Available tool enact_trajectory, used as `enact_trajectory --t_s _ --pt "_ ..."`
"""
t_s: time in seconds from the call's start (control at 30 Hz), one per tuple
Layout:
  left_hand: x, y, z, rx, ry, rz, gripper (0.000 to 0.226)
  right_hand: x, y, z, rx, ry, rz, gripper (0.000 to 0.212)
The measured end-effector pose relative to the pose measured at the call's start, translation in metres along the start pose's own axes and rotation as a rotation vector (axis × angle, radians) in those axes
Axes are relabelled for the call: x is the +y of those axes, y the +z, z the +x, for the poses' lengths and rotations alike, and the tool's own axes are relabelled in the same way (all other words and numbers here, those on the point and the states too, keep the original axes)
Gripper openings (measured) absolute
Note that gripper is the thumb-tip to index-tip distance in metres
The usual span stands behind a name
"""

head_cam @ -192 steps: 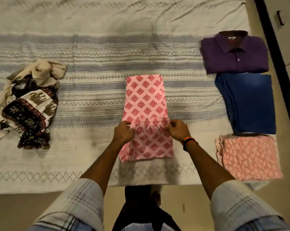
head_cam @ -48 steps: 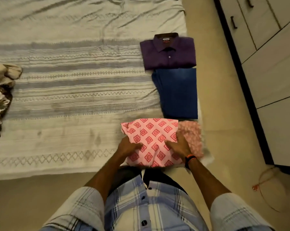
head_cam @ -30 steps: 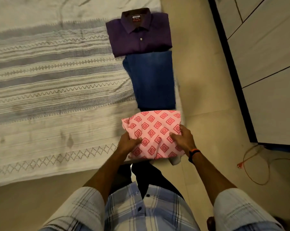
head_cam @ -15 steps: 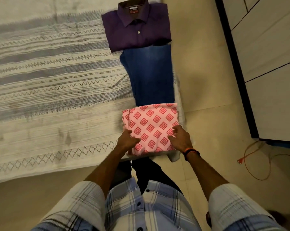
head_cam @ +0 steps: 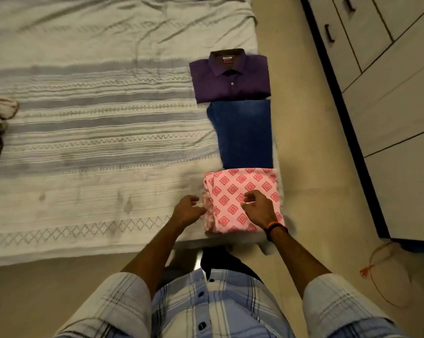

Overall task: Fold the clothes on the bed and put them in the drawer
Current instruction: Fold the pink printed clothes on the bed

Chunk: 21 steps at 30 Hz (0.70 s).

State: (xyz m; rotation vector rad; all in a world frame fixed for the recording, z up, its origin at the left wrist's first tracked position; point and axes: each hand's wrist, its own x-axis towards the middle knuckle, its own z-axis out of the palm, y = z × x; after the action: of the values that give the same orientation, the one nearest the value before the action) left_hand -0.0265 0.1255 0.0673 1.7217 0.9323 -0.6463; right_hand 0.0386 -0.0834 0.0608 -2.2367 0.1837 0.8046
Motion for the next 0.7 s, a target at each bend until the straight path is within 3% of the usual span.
enact_trajectory --t_s 0.4,0.7 --pt "-0.127 -0.171 -0.05 0.18 0.071 -0.165 0.046 -0.112 0.162 -0.084 -0.114 -0.248 -0.094 0.031" --pt "-0.237 -0.299 -0.085 0.335 -0.001 -0.321 0.038 -0.208 0.286 -0.129 -0.236 -0.405 -0.171 0.032"
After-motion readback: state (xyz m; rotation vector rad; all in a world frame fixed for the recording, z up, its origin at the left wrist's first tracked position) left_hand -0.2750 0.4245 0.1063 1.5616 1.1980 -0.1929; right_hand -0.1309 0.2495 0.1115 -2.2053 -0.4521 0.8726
